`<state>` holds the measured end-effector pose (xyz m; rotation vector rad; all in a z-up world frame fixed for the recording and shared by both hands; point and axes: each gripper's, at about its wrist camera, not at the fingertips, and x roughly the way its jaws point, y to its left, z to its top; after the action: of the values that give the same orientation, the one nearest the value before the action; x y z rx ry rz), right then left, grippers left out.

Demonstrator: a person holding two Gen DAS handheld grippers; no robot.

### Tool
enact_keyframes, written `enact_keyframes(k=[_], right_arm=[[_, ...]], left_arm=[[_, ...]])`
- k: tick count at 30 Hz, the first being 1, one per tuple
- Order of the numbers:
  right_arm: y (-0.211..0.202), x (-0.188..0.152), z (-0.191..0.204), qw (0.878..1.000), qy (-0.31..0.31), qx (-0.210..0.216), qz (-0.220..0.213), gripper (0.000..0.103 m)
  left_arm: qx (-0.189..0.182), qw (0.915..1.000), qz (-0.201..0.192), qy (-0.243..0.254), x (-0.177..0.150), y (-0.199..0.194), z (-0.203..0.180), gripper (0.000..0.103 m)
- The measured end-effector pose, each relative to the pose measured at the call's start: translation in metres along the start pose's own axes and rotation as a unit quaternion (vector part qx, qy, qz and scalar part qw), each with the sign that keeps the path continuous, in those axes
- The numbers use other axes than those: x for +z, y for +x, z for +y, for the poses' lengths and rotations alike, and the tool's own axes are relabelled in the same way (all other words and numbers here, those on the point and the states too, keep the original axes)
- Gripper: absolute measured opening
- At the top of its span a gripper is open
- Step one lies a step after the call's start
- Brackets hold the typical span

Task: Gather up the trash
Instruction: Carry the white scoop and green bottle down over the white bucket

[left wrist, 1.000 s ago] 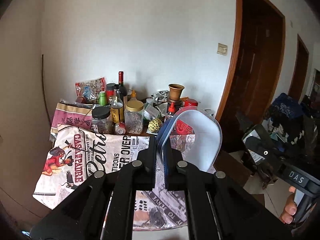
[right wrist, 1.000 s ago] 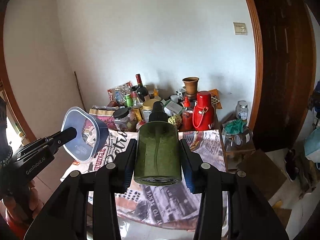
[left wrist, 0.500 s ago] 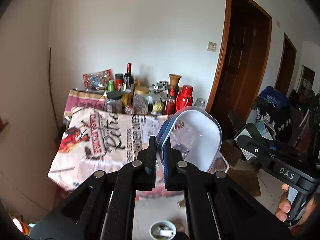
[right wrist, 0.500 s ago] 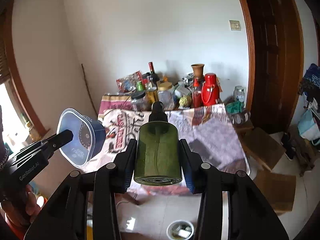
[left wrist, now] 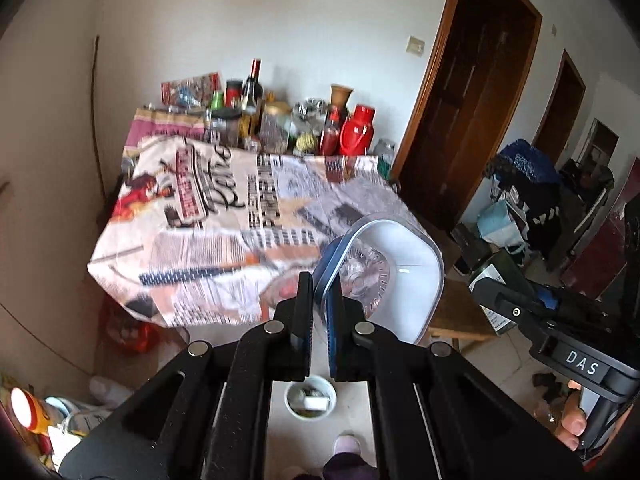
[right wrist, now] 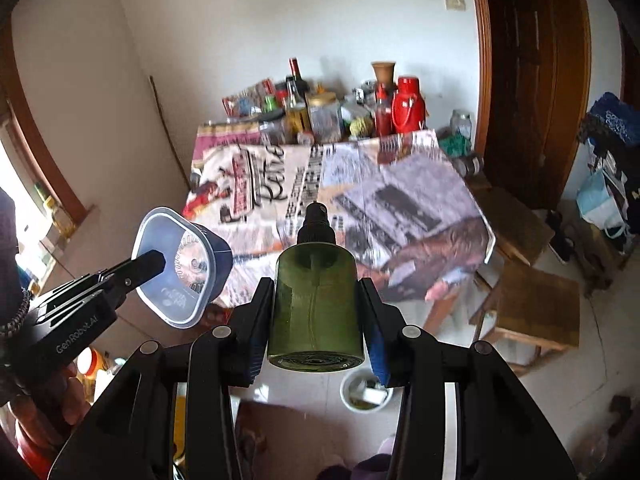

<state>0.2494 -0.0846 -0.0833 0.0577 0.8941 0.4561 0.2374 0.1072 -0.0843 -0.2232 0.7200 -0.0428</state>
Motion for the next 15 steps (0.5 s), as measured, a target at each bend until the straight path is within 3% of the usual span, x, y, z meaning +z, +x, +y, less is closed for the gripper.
enact_keyframes(k=[6,15], right_arm=[[0.033,-0.030,-0.010,0.999,-0.001,-0.005,0.049,0.038],[0.111,-0.076,-0.070,0.992,0.035,0.004,0.124,0.038]], left_arm=[[0.002,0.9983,0.056,-0.019,-0.031,0.039,0.007,0.004],[0.026,0.9887,0.145,-0.028,-0.086,0.140,0.005,0.004]])
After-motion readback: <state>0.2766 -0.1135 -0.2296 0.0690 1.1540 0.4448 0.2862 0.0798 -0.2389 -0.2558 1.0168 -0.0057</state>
